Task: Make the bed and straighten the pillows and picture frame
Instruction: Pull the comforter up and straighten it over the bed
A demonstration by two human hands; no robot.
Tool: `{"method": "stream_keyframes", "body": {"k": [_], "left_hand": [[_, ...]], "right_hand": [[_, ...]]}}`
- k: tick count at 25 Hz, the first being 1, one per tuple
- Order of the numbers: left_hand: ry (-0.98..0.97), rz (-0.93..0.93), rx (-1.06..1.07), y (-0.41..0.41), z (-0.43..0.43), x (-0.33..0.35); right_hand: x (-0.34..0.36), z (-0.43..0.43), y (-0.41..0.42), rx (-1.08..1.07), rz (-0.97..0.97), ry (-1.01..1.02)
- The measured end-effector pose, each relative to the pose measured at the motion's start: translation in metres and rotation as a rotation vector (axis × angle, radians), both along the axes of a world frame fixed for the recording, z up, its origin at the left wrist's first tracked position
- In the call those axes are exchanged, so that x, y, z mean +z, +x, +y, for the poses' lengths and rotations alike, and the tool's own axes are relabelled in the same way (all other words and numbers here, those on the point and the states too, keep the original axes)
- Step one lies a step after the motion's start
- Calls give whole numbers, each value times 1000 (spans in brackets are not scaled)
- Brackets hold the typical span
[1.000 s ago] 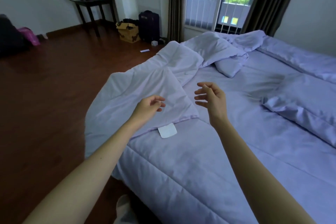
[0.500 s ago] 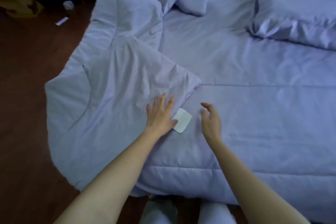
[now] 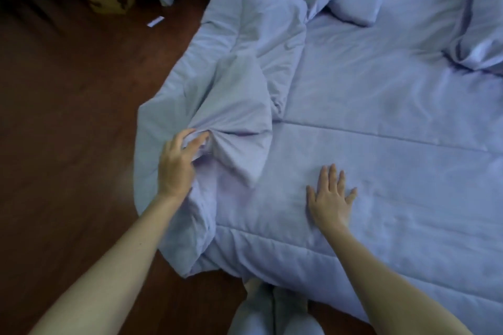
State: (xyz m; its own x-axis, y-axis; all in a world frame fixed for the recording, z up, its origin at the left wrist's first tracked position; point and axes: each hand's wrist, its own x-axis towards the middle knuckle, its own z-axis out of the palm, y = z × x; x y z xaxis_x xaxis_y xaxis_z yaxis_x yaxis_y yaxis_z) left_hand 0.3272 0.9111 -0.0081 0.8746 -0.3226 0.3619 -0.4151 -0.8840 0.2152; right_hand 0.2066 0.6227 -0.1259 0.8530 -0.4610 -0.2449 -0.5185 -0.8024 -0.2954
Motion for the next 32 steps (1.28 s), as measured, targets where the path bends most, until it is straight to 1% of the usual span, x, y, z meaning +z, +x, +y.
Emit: {"method": "stream_keyframes", "body": {"k": [1, 3, 4, 5, 6, 7, 8, 9, 11, 12, 14, 15, 16, 17, 18, 19, 20, 21, 22, 23, 24, 25, 27, 29, 31, 32], "left_hand": [[-41, 19, 104, -1, 29, 4], [-203, 13, 379, -6, 89, 12], [-177, -21, 515, -10, 118, 14], [-107, -23, 611, -20, 147, 16], [-112, 1, 692, -31, 173, 13], [-139, 58, 726, -41, 200, 7], [-126, 164, 747, -52, 224, -1], [-64, 284, 772, -60, 243, -13], [78, 491, 839, -63, 273, -35], [94, 588, 834, -59, 277, -47], [-3, 763, 717, -45, 251, -64], [-91, 829, 684, -36, 232, -69], [-209, 837, 663, -27, 209, -74], [-331, 761, 635, -21, 185, -79], [-418, 634, 550, -20, 159, -84], [-407, 522, 385, -23, 132, -84], [-304, 427, 187, -27, 111, -83], [-133, 348, -3, -29, 100, -83], [51, 307, -135, -26, 97, -85], [166, 345, -183, -19, 99, -85], [179, 374, -163, -9, 106, -84], [111, 364, -146, 3, 120, -84], [-43, 269, -195, 25, 159, -82], [-60, 136, -218, 53, 206, -74], [-53, 47, -199, 83, 256, -62], [-28, 54, -182, 98, 280, -53]], "right_hand": [[0, 11, 8, 56, -10, -3], [0, 36, 21, 165, 5, 2], [1, 49, 25, 208, 21, 11], [2, 61, 28, 246, 33, 25], [1, 71, 30, 280, 38, 28], [1, 79, 33, 308, 46, 18], [1, 83, 38, 319, 57, 7], [2, 85, 44, 304, 60, 12], [3, 88, 60, 228, 20, 45], [4, 91, 71, 173, -53, 71], [12, 88, 93, -6, -259, 213], [15, 93, 112, -138, -329, 348], [20, 99, 133, -279, -357, 502], [25, 107, 155, -405, -358, 682], [30, 115, 174, -504, -357, 885], [34, 122, 191, -584, -359, 1070], [38, 129, 206, -645, -359, 1188], [43, 137, 218, -662, -360, 1240], [47, 147, 229, -639, -368, 1238], [53, 157, 237, -607, -388, 1239], [60, 167, 245, -571, -415, 1253], [68, 176, 254, -541, -438, 1262], [87, 198, 272, -480, -450, 1249], [107, 227, 292, -393, -440, 1221], [122, 261, 315, -277, -456, 1198], [128, 281, 327, -215, -461, 1183]]}}
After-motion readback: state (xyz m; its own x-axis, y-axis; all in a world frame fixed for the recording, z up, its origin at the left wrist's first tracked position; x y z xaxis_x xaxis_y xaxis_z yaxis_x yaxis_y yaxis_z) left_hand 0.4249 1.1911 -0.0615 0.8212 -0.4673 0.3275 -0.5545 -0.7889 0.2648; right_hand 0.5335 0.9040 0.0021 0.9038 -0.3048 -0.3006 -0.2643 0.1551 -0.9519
